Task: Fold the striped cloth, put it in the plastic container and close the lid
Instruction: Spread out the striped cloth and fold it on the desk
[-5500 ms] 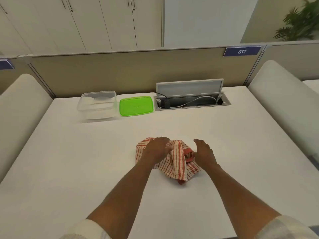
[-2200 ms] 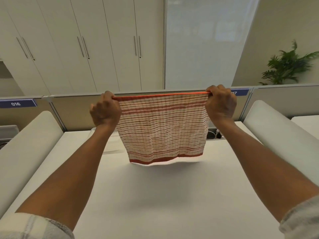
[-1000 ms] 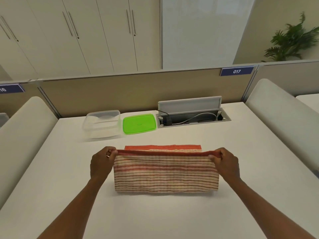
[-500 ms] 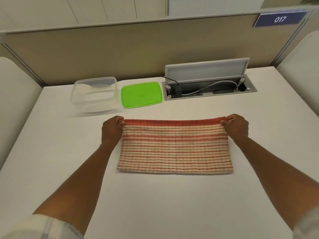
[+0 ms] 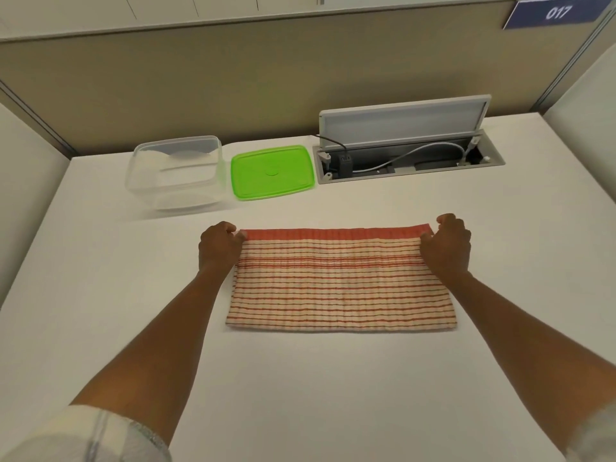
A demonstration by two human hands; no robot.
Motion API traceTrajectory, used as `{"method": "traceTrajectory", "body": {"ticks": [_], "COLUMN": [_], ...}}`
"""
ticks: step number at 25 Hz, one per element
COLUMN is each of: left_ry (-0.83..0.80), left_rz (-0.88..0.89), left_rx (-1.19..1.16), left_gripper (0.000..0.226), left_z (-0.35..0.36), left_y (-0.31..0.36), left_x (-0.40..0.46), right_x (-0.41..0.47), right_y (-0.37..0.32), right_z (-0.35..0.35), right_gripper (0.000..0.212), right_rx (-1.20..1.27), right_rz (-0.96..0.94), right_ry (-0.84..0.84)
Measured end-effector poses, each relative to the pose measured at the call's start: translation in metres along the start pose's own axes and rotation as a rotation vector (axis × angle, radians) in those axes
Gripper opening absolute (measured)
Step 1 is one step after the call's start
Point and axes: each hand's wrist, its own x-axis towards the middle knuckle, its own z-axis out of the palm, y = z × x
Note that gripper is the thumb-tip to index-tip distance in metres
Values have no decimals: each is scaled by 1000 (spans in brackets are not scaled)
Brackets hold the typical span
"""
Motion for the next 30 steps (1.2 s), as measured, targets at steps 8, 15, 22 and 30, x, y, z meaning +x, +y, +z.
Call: {"method": "traceTrajectory", "body": {"ticks": [8,15,22,30], "left_ry": [-106,-119,-226,-173], "left_rz": [-65,-168,-97,31], "left_rx": [143,216,135,-35], "left_gripper": [34,49,27,19], "left_z": [-14,-13,-7,-42], "left_y": [23,20,9,24], "left_x": [-11,-12,-11,-7], "right_x": [-146,-235,-242,-234], "right_y": [-106,-156,-171,-175], "right_z": [59,98,115,73], "right_gripper": [40,58,33,28], "right_rx": [162,68,-88,102], "right_rz": [-504,-723,-807,-630], "right_ry": [-424,-502,-405,-404]}}
